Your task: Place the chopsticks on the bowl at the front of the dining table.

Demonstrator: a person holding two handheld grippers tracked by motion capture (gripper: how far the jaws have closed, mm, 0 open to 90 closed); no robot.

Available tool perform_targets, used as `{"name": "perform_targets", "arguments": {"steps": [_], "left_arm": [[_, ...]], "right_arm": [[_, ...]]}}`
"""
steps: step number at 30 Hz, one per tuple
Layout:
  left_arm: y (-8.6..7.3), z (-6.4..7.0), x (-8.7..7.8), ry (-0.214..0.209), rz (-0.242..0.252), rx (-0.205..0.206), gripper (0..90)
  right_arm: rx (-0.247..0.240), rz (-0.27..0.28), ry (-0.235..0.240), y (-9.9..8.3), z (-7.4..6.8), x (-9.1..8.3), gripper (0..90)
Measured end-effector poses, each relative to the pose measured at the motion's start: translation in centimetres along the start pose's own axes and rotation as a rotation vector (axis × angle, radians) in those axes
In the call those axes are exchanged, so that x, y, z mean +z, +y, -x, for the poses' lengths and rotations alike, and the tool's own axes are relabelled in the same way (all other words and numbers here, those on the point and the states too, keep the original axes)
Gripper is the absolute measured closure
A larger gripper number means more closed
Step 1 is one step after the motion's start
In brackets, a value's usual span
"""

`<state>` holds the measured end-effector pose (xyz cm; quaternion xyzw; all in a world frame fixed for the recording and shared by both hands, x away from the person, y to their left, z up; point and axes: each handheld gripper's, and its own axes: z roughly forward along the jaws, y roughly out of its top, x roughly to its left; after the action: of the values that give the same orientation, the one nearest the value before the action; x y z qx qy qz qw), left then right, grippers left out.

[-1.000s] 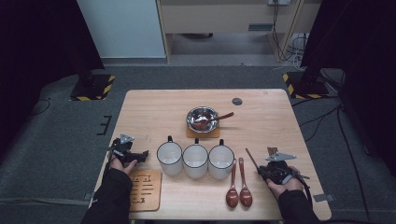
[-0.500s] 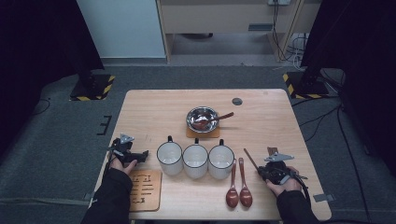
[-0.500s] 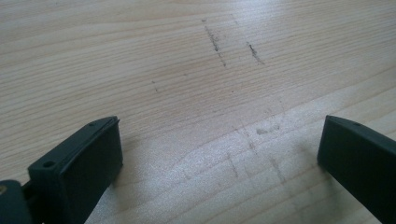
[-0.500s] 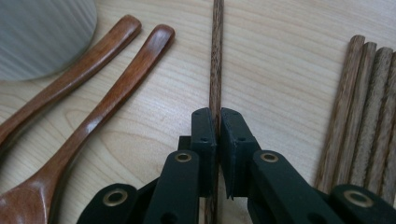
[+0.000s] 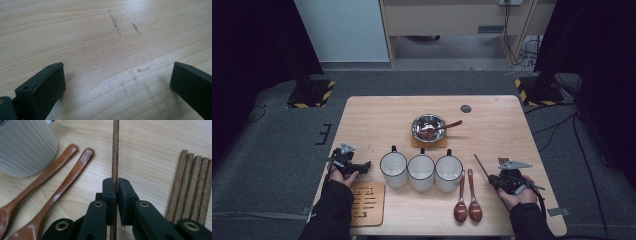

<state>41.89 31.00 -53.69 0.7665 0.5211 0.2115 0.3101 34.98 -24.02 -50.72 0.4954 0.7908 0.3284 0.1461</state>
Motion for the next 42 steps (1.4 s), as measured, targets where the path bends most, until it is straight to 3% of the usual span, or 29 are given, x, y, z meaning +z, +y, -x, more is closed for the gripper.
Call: {"name": "perform_targets", "arguments": {"steps": [6, 10, 16, 23, 26, 34, 39, 42], "left_arm": [[0.0, 0.0, 0.0, 0.000, 0.000, 0.000, 0.0], [0.0, 0.0, 0.0, 0.000, 0.000, 0.000, 0.0], [0.0, 0.0, 0.0, 0.000, 0.000, 0.000, 0.0], [0.0, 0.0, 0.0, 0.000, 0.000, 0.000, 0.0], [0.0, 0.0, 0.0, 0.000, 0.000, 0.000, 0.0], [0.0, 0.0, 0.0, 0.000, 0.000, 0.000, 0.0], [0.0, 0.0, 0.0, 0.000, 0.000, 0.000, 0.0], [0.0, 0.0, 0.0, 0.000, 0.000, 0.000, 0.0]], "right_arm": [[-0.021, -0.039, -0.022, 0.0, -0.3, 1.4, 84.6], [-0.035, -0.035, -0.030, 0.3, -0.5, 2.0, 84.6], [-0.050, -0.013, -0.027, 0.2, -0.6, 1.8, 78.6], [-0.056, 0.001, -0.034, -0.3, -0.9, 1.1, 78.4], [-0.051, -0.022, -0.044, -0.4, -0.7, 1.3, 80.0], [-0.042, -0.007, -0.058, -0.7, -0.8, 1.4, 84.9], [-0.021, -0.020, -0.043, -0.5, -0.7, 1.4, 85.0], [-0.011, 0.011, -0.026, -0.1, -0.6, 0.7, 85.0]]}}
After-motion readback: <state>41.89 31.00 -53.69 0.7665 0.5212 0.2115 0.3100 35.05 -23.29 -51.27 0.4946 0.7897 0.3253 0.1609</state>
